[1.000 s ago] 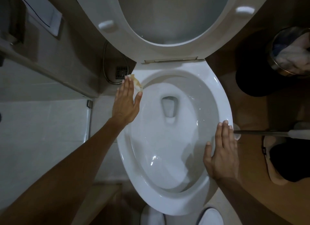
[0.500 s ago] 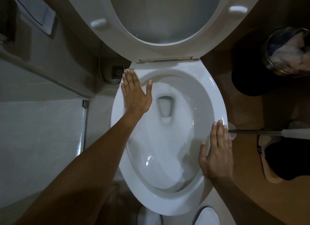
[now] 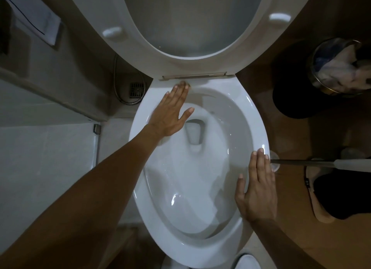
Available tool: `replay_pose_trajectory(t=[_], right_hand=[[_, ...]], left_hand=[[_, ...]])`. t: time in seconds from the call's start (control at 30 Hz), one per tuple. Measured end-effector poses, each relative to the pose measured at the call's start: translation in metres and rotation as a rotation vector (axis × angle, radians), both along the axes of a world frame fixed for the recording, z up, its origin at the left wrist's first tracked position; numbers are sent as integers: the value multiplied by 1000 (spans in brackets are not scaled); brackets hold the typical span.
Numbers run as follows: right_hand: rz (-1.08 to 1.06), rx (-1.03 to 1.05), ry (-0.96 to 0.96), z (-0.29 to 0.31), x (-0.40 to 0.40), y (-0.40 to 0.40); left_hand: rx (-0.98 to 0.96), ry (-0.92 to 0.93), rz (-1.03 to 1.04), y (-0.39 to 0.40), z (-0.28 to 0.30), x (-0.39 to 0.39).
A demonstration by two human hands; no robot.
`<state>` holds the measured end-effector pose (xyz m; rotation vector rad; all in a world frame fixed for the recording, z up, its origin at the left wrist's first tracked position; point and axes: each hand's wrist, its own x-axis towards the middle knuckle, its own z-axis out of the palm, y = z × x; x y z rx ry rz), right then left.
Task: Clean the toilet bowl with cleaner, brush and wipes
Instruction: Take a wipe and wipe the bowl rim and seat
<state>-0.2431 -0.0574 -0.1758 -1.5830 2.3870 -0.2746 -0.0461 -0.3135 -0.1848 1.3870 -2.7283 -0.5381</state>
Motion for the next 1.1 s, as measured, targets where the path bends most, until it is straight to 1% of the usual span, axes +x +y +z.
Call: replay_pose_trajectory(t=[0.2,0.4,0.6,0.73,1.0,1.1], right_hand=[[-1,-9,4,1,1,0],[7,-1,18,0,0,-1],[9,-1,25,0,1,-1],[5,1,19,1,1,-1],[3,-11,34,-1,0,-2],[6,-7,38,-1,0,-2]], left_hand=[[14,15,-58,-11,6,-19],[-32,-35,-176,-22,10,-8],[-42,-41,-136,-17,7,26],[-32,-27,-127,-16,5,29],[-51,-58,-236,-31,10,3],[-49,-70,-278,-33,11,19]])
